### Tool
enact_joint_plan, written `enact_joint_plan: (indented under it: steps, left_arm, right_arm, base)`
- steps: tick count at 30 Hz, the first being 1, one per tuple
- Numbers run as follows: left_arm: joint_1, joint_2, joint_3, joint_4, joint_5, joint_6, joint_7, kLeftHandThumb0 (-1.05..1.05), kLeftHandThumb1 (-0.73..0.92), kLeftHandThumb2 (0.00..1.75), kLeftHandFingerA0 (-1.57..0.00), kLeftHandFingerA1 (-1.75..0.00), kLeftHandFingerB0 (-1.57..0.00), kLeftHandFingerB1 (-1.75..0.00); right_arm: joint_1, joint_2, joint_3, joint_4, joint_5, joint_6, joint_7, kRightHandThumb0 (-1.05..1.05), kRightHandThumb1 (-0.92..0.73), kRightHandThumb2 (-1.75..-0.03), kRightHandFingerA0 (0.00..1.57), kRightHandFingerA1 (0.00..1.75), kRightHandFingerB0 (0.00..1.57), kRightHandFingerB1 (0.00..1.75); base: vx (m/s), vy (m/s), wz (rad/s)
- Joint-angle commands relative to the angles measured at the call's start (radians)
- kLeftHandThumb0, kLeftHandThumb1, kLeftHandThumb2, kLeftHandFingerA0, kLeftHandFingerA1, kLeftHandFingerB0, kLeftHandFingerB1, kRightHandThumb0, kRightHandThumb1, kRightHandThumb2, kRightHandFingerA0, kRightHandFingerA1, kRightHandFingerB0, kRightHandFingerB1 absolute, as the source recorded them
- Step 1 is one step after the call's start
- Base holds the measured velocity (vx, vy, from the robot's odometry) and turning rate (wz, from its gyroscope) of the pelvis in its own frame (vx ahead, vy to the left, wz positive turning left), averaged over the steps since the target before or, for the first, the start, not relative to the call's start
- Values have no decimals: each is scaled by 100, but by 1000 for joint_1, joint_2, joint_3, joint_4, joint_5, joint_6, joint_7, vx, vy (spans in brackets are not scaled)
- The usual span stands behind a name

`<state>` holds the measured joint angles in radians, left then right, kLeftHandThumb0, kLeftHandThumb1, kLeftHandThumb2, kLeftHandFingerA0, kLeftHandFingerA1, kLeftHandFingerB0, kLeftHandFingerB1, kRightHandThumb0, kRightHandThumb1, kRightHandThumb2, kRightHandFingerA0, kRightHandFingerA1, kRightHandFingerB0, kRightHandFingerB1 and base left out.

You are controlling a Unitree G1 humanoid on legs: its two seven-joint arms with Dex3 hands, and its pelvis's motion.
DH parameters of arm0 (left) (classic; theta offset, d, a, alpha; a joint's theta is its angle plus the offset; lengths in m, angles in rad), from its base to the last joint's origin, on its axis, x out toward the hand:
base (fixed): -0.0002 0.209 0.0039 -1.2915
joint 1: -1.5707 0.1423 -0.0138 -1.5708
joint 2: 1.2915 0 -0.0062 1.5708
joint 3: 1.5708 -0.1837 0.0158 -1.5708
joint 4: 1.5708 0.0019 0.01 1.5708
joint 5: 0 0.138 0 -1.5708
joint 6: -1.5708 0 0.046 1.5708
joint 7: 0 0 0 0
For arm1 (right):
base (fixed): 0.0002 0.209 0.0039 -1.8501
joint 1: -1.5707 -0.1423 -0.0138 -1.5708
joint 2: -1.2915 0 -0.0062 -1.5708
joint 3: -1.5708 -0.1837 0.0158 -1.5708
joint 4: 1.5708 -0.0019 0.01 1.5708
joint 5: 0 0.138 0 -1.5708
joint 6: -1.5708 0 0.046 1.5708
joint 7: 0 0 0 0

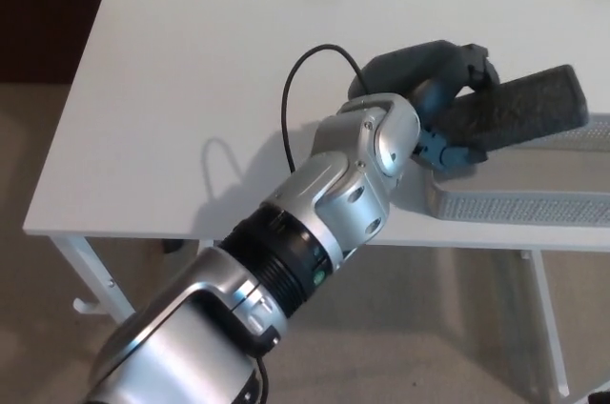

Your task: The robot walks towards a desk on which an eraser is kept on the left hand side and a container is kept on the right hand side. The robot picks up the eraser using its left hand and places it in the container.

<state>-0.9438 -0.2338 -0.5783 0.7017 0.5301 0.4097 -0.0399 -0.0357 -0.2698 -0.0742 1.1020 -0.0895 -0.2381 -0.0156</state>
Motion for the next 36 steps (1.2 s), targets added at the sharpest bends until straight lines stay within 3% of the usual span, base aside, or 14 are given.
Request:
enact_joint_plan:
  steps: [1, 3, 5, 8, 12, 13, 15, 16, 20, 21, 23, 25, 27, 36]
  left_arm:
    - [-60, -95, -12, 57, 9, -50, 54, -26, 72, 65, -77, -157, -59, -56]
    - [-59, -101, -8, 67, 4, -73, 84, -29, 68, 61, -90, -135, -61, -48]
    - [-65, -109, -26, 86, 9, -65, 62, -73, 46, 84, -5, -44, -2, -23]
    - [-92, -94, -109, 112, 62, -68, 40, -87, 58, 59, 0, 0, 0, -2]
    - [-115, -108, -134, 131, 49, -64, 33, -95, 53, 95, 0, 0, 0, 0]
    - [-134, -109, -136, 141, 51, -64, 28, -100, 66, 62, 0, 0, 0, 0]
    - [-145, -116, -141, 142, 51, -60, 27, -102, 67, 64, 0, 0, 0, 0]
    - [-142, -121, -147, 137, 51, -58, 27, -97, 54, 98, 0, 0, 0, -1]
    - [-169, -130, -167, 145, 59, -71, 25, -96, 54, 99, 0, 0, 0, -1]
    - [-166, -133, -170, 141, 59, -74, 32, -103, 65, 65, 0, 0, 0, -4]
    - [-157, -142, -171, 128, 52, -73, 22, -95, 54, 97, 0, 0, 0, -2]
    - [-149, -135, -182, 108, 56, -76, 12, -104, 67, 66, 0, 0, 0, 0]
    - [-141, -128, -185, 76, 54, -79, 11, -96, 55, 100, 0, 0, 0, -2]
    - [70, 150, -224, -773, 103, -72, -161, -101, 75, 64, 0, 0, 0, 0]
  right_arm:
    - [6, -16, -16, -13, 17, 0, 8, -23, -53, -55, 74, 51, 67, 49]
    - [5, -20, -14, -16, 12, 2, 9, -25, -55, -54, 73, 48, 67, 47]
    - [10, -19, -18, -23, 16, 12, 15, -23, -55, -55, 70, 48, 65, 48]
    - [3, -19, -20, -26, 15, 22, 13, -20, -55, -56, 69, 48, 64, 48]
    - [0, -30, -25, -30, 16, 25, 21, -21, -54, -56, 69, 49, 63, 48]
    - [-10, -33, -25, -25, 15, 22, 22, -21, -54, -56, 70, 49, 64, 48]
    - [-9, -35, -24, -25, 14, 22, 25, -25, -54, -55, 69, 49, 64, 48]
    - [2, -36, -22, -28, 12, 21, 26, -25, -55, -55, 70, 48, 64, 46]
    - [-3, -38, -24, -30, 13, 31, 26, -21, -54, -56, 68, 48, 62, 47]
    - [0, -37, -23, -34, 11, 36, 23, -21, -54, -56, 68, 48, 63, 47]
    - [3, -35, -23, -34, 13, 41, 28, -21, -55, -56, 69, 48, 63, 47]
    - [5, -27, -22, -38, 13, 42, 26, -21, -54, -56, 69, 48, 62, 47]
    - [1, -27, -23, -43, 14, 47, 25, -21, -54, -56, 70, 48, 62, 47]
    - [-22, -45, -8, -10, -7, 42, 22, -24, -54, -56, 75, 50, 66, 47]
  base:
    - [0, 0, 0]
    - [0, 0, 0]
    - [0, 0, 0]
    - [0, 0, 0]
    - [0, 0, 0]
    - [0, 0, 0]
    - [0, 0, 0]
    - [0, 0, 0]
    - [0, 0, 0]
    - [0, 0, 0]
    - [0, 0, 0]
    - [0, 0, 0]
    - [0, 0, 0]
    - [0, 0, 0]
